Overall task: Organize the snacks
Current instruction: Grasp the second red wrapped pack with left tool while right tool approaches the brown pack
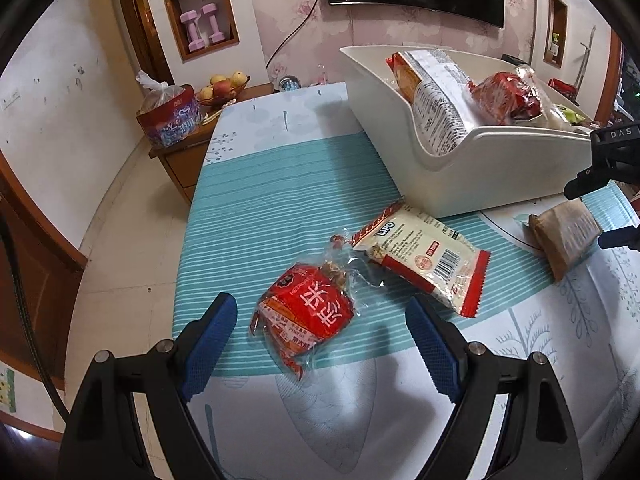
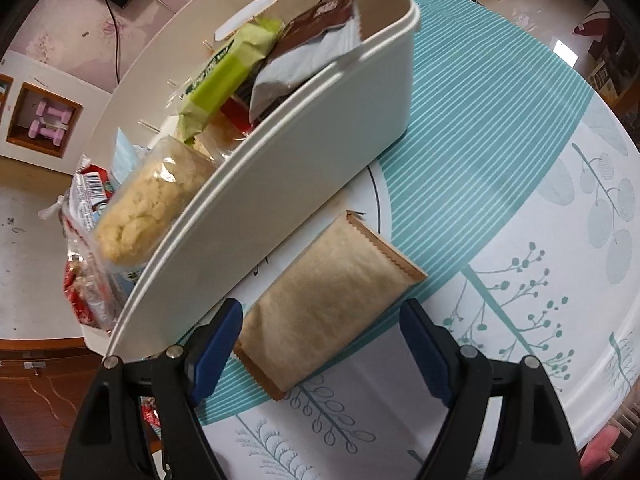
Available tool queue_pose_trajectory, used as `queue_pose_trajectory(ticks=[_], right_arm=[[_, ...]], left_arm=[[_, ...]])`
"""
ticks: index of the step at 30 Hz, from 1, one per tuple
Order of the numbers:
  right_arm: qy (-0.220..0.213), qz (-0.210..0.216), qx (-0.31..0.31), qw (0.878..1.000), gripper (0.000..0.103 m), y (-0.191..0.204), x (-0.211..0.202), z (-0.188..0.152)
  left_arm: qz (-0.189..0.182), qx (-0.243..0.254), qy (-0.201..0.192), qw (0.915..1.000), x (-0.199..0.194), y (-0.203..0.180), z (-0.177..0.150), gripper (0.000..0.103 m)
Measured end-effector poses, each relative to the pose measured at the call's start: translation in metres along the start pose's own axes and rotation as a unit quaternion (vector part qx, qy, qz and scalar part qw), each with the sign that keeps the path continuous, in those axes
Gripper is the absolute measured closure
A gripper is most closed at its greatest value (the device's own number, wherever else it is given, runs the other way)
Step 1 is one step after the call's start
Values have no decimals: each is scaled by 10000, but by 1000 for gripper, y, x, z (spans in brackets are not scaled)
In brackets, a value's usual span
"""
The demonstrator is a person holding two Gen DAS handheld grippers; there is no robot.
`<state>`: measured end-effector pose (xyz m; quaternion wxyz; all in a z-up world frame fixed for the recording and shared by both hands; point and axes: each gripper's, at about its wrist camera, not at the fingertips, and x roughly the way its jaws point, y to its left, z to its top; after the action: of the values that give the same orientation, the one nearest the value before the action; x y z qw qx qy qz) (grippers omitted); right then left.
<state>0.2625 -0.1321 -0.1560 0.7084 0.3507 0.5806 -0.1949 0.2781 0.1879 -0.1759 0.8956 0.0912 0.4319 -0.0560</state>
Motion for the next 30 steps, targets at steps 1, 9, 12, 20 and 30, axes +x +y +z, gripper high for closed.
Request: queue_pose_trajectory(ticks=[1, 9, 12, 20, 30], right_arm=[[6, -26, 6, 10000, 22, 0, 2, 1], [-113, -188, -33, 9998, 21, 14, 13, 10], [-195, -344, -150, 9991, 21, 21, 13, 11], [-590, -994, -717, 9907, 21, 57, 21, -6], [-843, -959, -966, 9871, 22, 63, 23, -32]], left_arm=[[-9, -2, 11, 10000, 2, -1, 0, 17], [53, -66, 56, 9999, 15, -2, 6, 17], [70, -88, 96, 9999, 20, -1, 7, 17], [89, -154, 137, 9997, 27, 1, 6, 25], [72, -407, 8, 9991, 22, 9, 4, 48]])
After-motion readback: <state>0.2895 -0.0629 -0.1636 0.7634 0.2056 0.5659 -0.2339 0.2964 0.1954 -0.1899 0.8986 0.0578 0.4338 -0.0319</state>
